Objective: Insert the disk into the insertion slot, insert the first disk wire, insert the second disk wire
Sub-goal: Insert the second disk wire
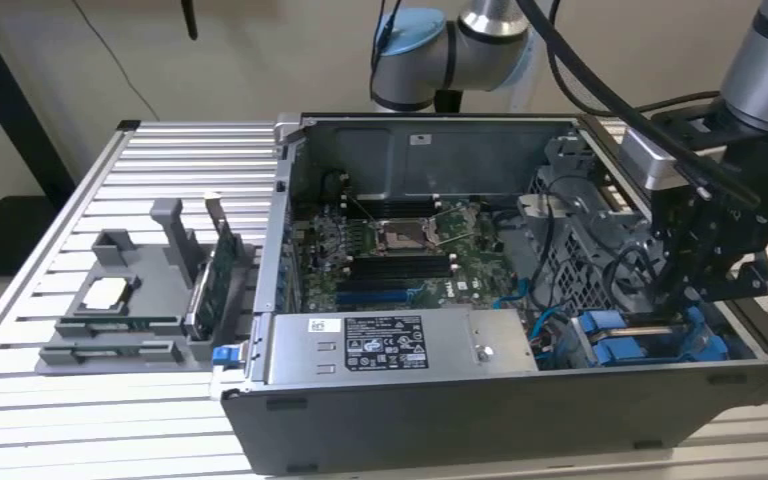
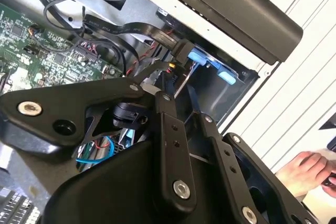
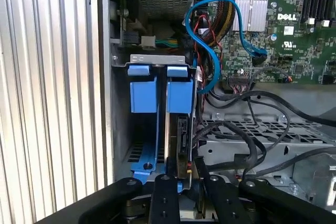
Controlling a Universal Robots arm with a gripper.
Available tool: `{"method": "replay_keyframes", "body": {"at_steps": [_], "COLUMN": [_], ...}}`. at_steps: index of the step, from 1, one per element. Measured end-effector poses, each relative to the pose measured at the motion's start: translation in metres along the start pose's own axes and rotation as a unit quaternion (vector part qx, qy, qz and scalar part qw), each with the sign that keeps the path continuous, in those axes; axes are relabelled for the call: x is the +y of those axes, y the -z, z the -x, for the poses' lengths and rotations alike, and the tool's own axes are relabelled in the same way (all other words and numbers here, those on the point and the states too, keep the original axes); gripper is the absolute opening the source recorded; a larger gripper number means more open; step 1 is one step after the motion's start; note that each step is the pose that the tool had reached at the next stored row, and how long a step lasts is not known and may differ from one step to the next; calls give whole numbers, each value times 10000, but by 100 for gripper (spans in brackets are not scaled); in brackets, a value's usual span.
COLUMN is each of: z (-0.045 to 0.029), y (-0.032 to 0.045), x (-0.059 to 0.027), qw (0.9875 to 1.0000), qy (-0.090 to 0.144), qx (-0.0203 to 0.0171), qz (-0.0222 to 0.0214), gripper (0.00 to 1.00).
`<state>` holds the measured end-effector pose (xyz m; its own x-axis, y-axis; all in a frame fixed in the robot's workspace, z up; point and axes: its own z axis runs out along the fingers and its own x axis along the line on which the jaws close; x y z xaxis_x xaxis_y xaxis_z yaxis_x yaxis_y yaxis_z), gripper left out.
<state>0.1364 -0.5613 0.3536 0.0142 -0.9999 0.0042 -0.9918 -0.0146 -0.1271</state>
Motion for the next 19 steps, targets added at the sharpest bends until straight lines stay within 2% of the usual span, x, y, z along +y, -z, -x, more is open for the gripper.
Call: {"method": "replay_keyframes", "body": {"at_steps": [10,19], "z": [1,0], "y": [7,90], "x": [-1,-17], "qw": [10000,10000], "qy": [4,4], "qx": [6,5], "qz": [0,28], "gripper": [27,27]}}
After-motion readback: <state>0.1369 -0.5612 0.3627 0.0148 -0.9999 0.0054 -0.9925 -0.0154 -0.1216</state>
